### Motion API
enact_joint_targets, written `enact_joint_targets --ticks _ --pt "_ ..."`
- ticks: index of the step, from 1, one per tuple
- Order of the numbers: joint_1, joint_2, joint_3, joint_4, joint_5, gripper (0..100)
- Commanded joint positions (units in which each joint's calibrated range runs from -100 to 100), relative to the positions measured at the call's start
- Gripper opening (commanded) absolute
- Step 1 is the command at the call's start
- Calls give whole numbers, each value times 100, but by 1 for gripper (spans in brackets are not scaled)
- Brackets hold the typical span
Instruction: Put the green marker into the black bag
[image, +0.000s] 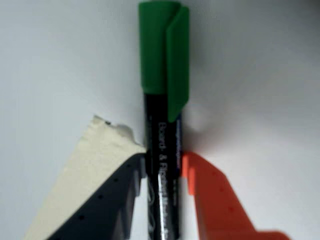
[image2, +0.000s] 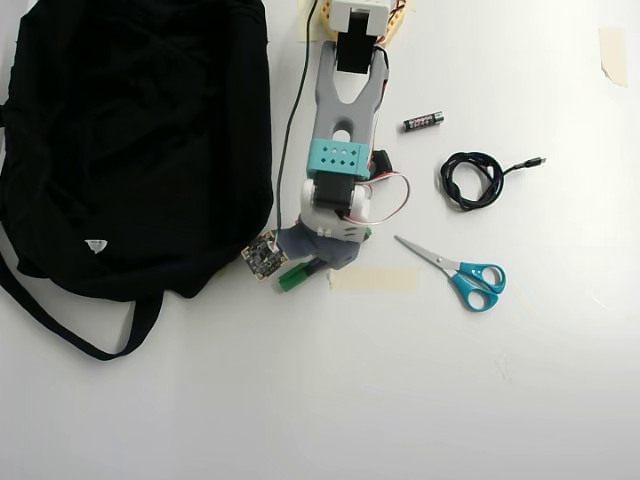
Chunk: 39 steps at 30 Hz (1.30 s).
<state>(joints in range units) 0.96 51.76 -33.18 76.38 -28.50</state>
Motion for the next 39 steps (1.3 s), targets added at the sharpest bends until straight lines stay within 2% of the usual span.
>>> enact_joint_targets --ticks 1,28,39 --pt "47 -64 -88 113 29 2" --pt "144 -64 -1795 1328 270 2" --pt "159 -64 -2648 1922 847 2"
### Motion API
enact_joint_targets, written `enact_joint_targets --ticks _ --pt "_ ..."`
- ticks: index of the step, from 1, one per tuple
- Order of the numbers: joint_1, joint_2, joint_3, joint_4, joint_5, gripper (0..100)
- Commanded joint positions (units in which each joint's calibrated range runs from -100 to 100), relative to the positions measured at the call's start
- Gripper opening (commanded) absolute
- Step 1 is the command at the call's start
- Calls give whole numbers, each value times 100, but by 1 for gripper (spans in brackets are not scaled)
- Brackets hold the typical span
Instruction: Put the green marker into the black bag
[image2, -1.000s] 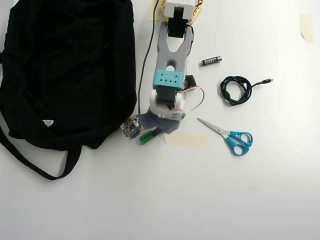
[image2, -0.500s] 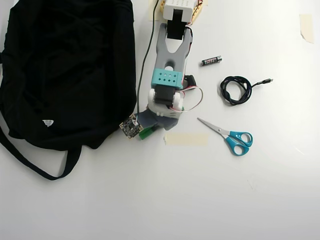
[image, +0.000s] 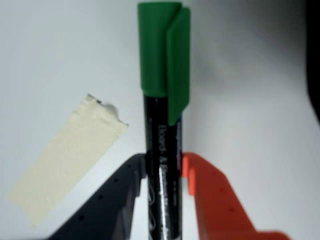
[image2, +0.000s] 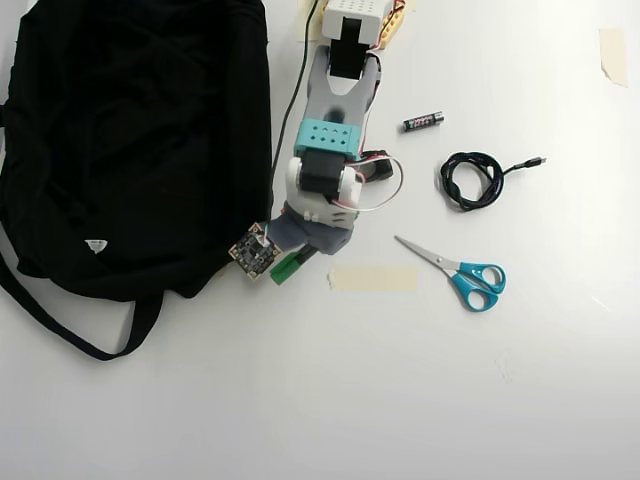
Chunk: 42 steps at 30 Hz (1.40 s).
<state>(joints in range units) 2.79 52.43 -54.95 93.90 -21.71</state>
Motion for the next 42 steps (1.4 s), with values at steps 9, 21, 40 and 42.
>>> enact_joint_targets --ticks 9,21,40,42 --pt "-25 -131 -1117 506 755 2" --pt "-317 -230 -1522 541 1458 2" --pt "-391 -305 -2097 541 2103 2" --pt "-391 -305 -2106 541 2103 2"
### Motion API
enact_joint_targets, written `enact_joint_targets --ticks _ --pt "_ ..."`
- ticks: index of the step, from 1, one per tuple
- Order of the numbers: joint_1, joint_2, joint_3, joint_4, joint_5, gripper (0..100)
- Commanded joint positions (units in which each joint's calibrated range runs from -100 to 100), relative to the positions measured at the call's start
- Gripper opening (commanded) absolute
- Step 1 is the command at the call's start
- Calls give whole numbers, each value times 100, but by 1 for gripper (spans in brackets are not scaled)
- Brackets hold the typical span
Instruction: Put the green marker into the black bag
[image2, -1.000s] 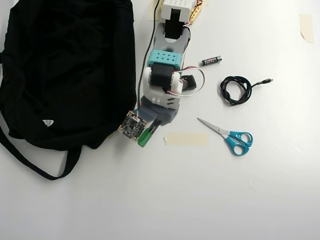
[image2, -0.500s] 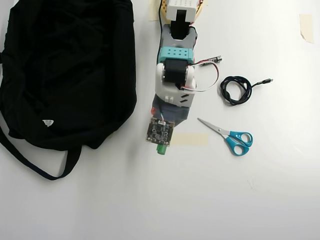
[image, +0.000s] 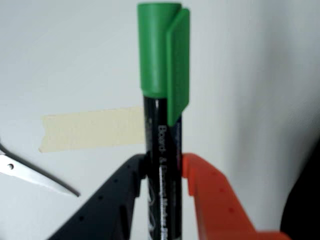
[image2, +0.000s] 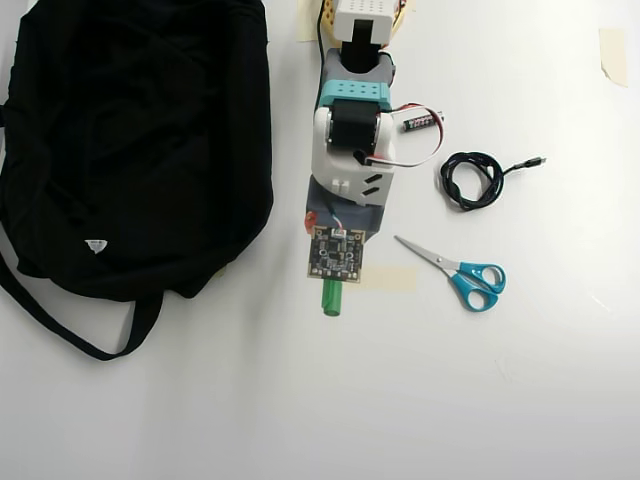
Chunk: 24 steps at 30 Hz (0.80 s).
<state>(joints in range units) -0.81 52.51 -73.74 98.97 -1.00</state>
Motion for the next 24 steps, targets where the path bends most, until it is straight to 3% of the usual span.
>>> enact_joint_targets --ticks 1,24 --pt "-39 -330 -227 34 32 2" --pt "-46 93 -1332 -155 42 2"
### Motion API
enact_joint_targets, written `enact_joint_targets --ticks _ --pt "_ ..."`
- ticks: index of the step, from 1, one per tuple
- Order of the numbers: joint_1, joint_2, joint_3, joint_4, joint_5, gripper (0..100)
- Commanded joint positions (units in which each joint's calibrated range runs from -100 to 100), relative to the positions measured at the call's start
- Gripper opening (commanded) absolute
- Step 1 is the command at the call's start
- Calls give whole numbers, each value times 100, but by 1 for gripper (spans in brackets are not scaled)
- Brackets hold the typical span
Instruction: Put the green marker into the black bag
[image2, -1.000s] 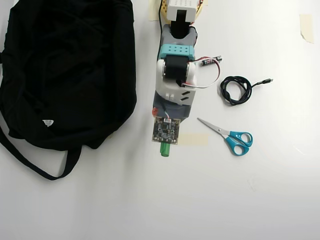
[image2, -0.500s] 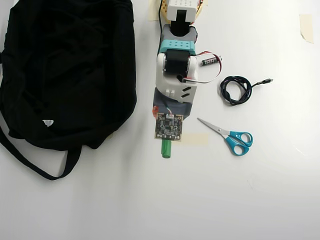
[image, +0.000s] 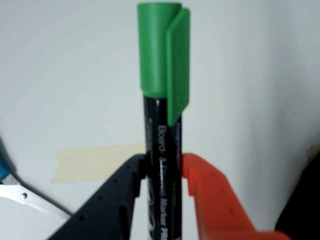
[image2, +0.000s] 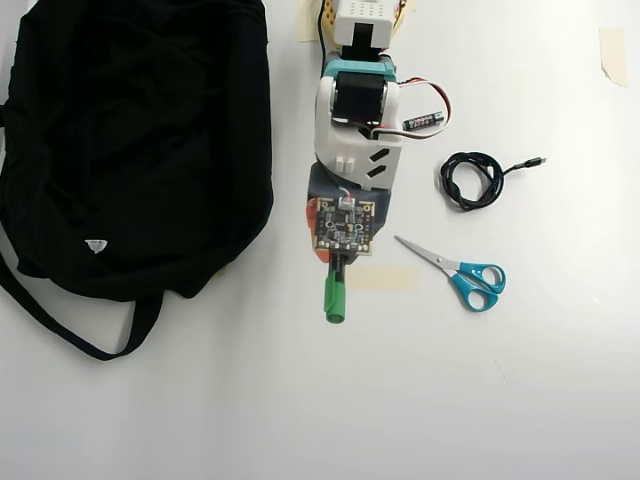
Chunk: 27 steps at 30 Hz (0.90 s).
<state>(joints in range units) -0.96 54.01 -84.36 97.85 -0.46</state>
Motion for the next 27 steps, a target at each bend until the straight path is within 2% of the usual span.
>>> enact_joint_targets --ticks 1,27 --pt "-39 -56 -271 -18 -11 2" --pt "238 -338 -199 163 -106 2"
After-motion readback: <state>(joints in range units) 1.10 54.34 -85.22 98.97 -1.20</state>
